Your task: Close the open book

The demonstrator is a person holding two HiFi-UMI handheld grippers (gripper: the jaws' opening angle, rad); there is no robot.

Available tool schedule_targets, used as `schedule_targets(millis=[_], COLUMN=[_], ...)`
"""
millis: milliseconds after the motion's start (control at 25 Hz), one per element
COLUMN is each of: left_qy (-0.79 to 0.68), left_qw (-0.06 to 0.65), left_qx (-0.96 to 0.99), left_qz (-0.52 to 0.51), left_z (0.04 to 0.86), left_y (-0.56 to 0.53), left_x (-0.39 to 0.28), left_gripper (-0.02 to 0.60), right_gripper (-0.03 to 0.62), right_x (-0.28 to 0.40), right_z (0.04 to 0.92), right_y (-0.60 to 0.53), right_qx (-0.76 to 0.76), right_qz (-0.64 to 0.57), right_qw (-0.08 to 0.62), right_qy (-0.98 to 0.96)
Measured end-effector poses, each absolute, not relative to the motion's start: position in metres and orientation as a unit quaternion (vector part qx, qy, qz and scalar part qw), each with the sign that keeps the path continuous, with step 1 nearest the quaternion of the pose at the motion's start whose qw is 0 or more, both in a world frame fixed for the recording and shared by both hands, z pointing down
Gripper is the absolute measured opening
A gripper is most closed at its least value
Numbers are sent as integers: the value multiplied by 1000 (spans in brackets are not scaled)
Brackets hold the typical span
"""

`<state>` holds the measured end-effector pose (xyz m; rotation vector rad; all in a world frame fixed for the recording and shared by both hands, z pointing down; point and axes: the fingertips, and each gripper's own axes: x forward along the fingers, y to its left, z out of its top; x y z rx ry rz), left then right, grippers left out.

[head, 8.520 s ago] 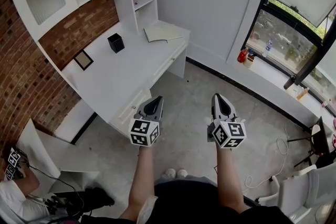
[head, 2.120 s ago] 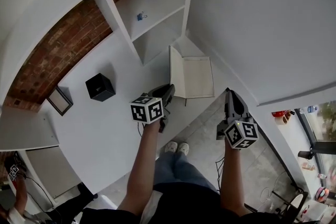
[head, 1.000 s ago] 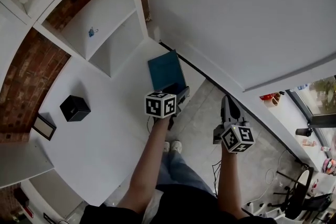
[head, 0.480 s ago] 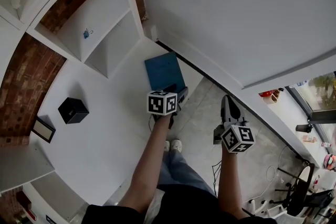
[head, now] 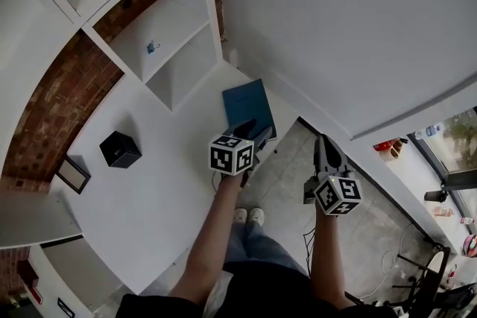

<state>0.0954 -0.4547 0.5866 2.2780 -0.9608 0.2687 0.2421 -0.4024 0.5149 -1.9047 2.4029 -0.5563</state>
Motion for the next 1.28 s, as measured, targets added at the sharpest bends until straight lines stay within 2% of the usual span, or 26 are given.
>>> schedule_targets(millis=[120,320,640,880,1280], left_qy=[-388,-434,-486,-509,-518], left_qw=[262,160,74,43,34], left_qx=[881,886,871,859,854], left_qz=[71,25,-11,-28,-23], left_z=[544,471,407,379,372], left_y=[-450,-436,-404,-387,-377], left_x=[75,34,-22,-49,-63], left_gripper=[198,136,36,20,9], right_gripper=[-3,-2,-2,-2,-2], right_x=[232,212,184,176,168], right_z=[499,465,416,391,371], right_y=[-402,-399,-390,-387,-376], right_qx=[-603,-587,-560,-550,-547], right_qz=[-166,-136,-88,-64,-41], right_qw=[24,46,78,93,103], right_qy=[780,797,820,827,830])
